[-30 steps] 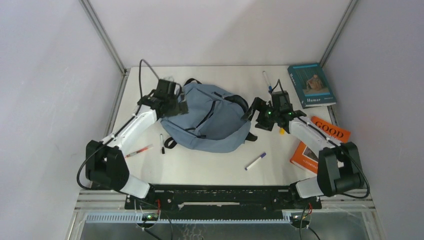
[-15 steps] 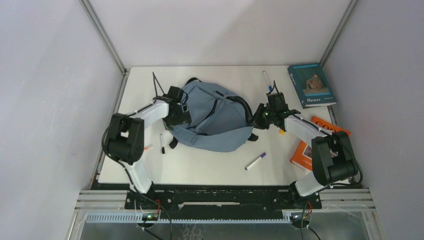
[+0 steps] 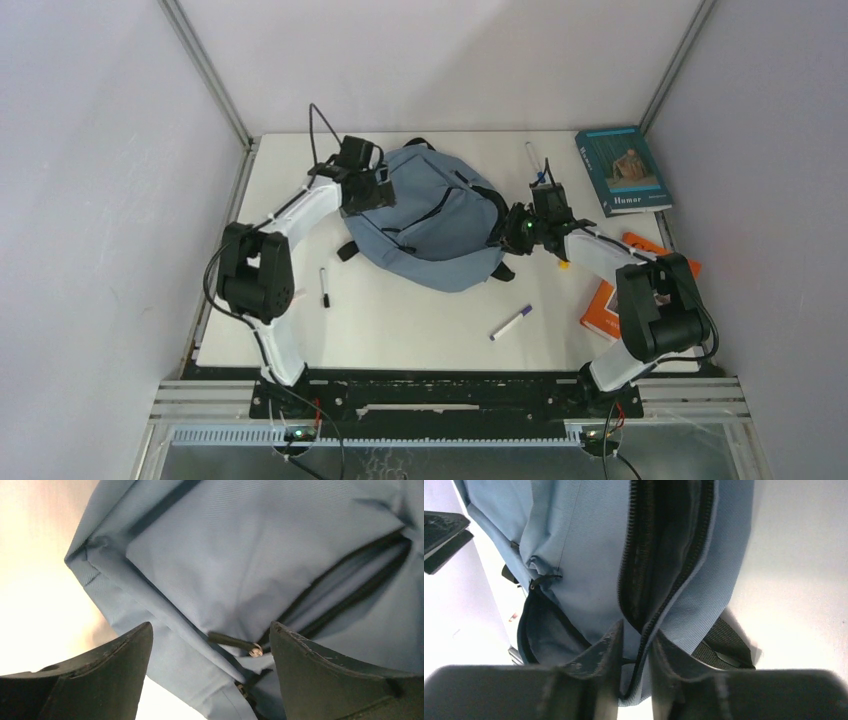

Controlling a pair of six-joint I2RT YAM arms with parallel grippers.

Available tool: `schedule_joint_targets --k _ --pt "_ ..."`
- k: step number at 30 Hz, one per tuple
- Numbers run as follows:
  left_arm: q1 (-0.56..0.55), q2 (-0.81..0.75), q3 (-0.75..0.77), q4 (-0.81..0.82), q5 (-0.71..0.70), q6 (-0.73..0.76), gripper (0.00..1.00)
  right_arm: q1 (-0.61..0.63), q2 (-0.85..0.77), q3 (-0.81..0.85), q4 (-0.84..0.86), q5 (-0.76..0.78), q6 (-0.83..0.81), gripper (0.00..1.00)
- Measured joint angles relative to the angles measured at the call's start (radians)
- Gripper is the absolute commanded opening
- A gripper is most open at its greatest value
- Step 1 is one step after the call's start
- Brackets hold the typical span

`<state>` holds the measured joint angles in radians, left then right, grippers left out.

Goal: Pack the student bag
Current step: Adjust the student bag at the center of the board.

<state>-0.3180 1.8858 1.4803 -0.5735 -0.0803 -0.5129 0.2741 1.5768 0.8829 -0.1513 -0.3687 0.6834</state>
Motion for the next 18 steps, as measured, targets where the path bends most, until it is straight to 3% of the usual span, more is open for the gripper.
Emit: schedule_joint_targets --k 3,7,13,18 --pt "-0.059 -0.068 0.001 -0.008 -0.031 0.039 0.90 -0.017 0.000 0.000 0.008 -0.010 -0.001 0.67" --pt "-0.195 -0.106 0.049 -0.018 -0.030 0.072 0.88 -0.049 0.000 -0.008 0.005 -0.018 -0.003 0.71" --pt "-0.378 -0.040 0.163 -0.010 0.044 0.104 0.87 -0.116 -0.023 -0.043 -0.005 -0.078 0.005 0.53" --pt "-0.431 0.052 0.172 0.011 0.116 0.104 0.86 -0.136 -0.069 -0.044 -0.012 -0.089 0.019 0.39"
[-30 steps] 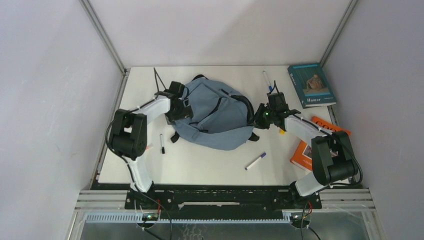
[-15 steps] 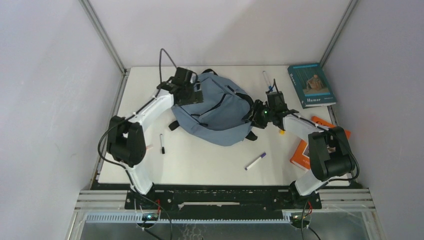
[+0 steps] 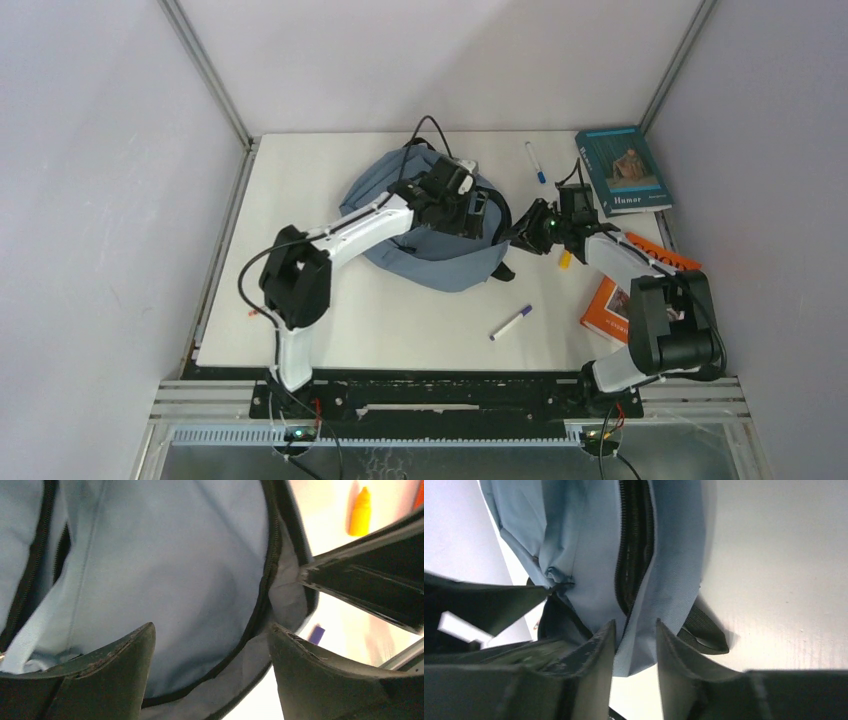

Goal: Pack the student bag
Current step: Adjust the student bag at the center of the board.

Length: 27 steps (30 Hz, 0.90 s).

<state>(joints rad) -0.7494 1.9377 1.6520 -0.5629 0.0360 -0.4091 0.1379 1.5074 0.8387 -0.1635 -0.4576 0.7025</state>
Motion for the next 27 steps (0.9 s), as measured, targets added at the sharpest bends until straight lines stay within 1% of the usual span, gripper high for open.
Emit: schedule_joint_targets --k 1,2,4,5,8,16,19,20,23,27 --pt "-0.002 0.015 0.000 0.000 0.006 0.000 0.86 0.000 -0.010 -0.001 0.000 0.000 0.003 0.32" --pt "-0.003 0.032 0.000 0.000 0.016 -0.001 0.87 0.002 -0.019 -0.005 0.005 0.000 0.005 0.20" --pt "-0.008 0.059 0.000 0.000 0.029 -0.001 0.87 0.005 -0.026 -0.014 0.013 0.000 0.010 0.03" --pt "-0.009 0.067 0.000 0.000 0.032 -0.001 0.87 0.008 -0.024 -0.018 0.016 -0.001 0.010 0.00" --pt "-0.018 0.093 0.011 -0.003 0.039 0.000 0.87 0.013 -0.007 -0.023 0.026 -0.005 0.017 0.00" --pt "-0.041 0.166 0.111 -0.005 0.045 -0.010 0.87 0.038 0.032 -0.027 0.048 -0.009 0.018 0.00" --pt "-0.041 0.190 0.147 -0.006 0.045 -0.013 0.83 0.040 0.032 -0.027 0.050 -0.010 0.017 0.00" --pt "-0.041 0.199 0.163 -0.011 0.043 -0.013 0.81 0.039 0.032 -0.027 0.050 -0.011 0.018 0.00" --pt "-0.041 0.240 0.223 -0.027 0.034 -0.012 0.68 0.040 0.032 -0.027 0.050 -0.013 0.018 0.00" --pt "-0.041 0.293 0.275 -0.051 0.016 -0.012 0.40 0.040 0.032 -0.027 0.051 -0.014 0.018 0.00"
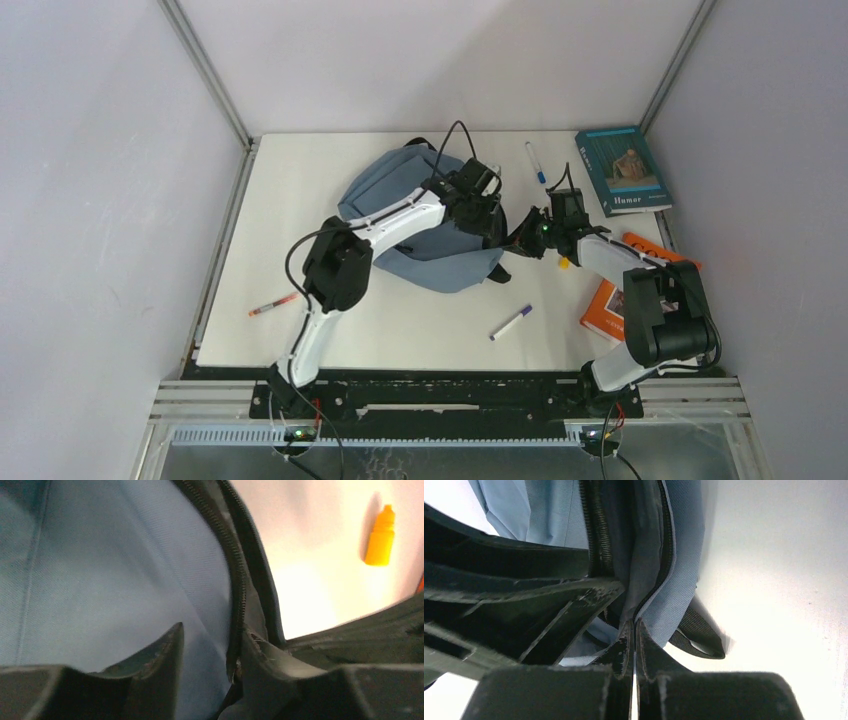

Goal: Pack the student bag
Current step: Adjust the student bag at the center of the board.

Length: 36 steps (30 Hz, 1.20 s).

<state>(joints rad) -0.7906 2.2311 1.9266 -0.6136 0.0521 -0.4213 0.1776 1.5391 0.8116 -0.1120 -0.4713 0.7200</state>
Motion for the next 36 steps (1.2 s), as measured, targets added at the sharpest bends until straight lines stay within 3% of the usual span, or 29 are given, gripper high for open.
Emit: schedule_joint_targets --k 3,4,11,18,28,36 --pt "0.000 0.032 0.024 -0.032 -0.015 0.006 0.03 0.000 0.000 0.000 0.001 -0.001 0.000 0.00" --pt "0.001 0.039 0.033 -0.042 -0.020 0.003 0.00 0.000 0.000 0.000 0.002 -0.001 0.000 0.00" --pt "0.043 0.049 0.187 -0.162 -0.030 0.040 0.00 0.006 0.010 0.000 0.020 -0.002 0.009 0.00" --pt "0.204 -0.116 0.205 -0.206 0.011 0.093 0.00 0.055 0.043 0.001 0.082 0.018 0.046 0.00" --pt "0.398 -0.165 0.336 -0.254 0.194 0.117 0.00 0.111 0.152 0.054 0.148 0.050 0.049 0.00" --pt "0.415 -0.165 0.336 -0.329 0.360 0.209 0.00 0.095 0.159 0.134 0.137 0.082 0.040 0.00"
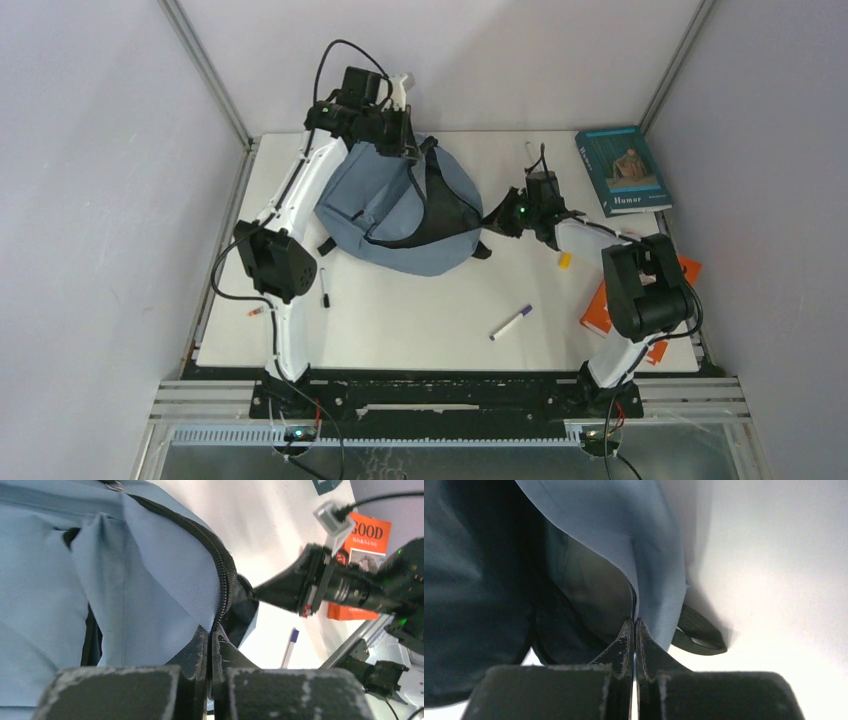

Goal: Pack the student bag
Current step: Adjust the student bag at the center of the board.

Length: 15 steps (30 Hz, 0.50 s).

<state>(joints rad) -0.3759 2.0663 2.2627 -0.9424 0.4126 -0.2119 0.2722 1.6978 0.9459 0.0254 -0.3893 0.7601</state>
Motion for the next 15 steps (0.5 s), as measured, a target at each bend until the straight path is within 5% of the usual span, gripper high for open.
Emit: schedule_joint_targets --k 3,5,7,11,15 --pt "-0.002 0.001 0.000 -0.010 0.039 0.032 0.01 -0.009 0.029 0.067 0.000 0.020 -0.005 0.03" --pt "-0.003 0.003 0.000 -0.007 0.036 0.038 0.37 -0.010 0.062 0.113 0.000 0.025 -0.006 0.25" --pt "-0.003 0.008 0.000 0.008 0.005 0.040 0.58 -0.010 0.084 0.137 -0.002 0.029 -0.004 0.55" --pt "-0.006 0.014 0.000 0.050 -0.062 0.003 0.67 -0.022 0.080 0.145 -0.045 0.047 -0.006 0.77" --pt "-0.025 0.001 -0.004 0.071 -0.132 0.001 0.66 -0.063 0.008 0.145 -0.134 0.082 -0.039 0.80"
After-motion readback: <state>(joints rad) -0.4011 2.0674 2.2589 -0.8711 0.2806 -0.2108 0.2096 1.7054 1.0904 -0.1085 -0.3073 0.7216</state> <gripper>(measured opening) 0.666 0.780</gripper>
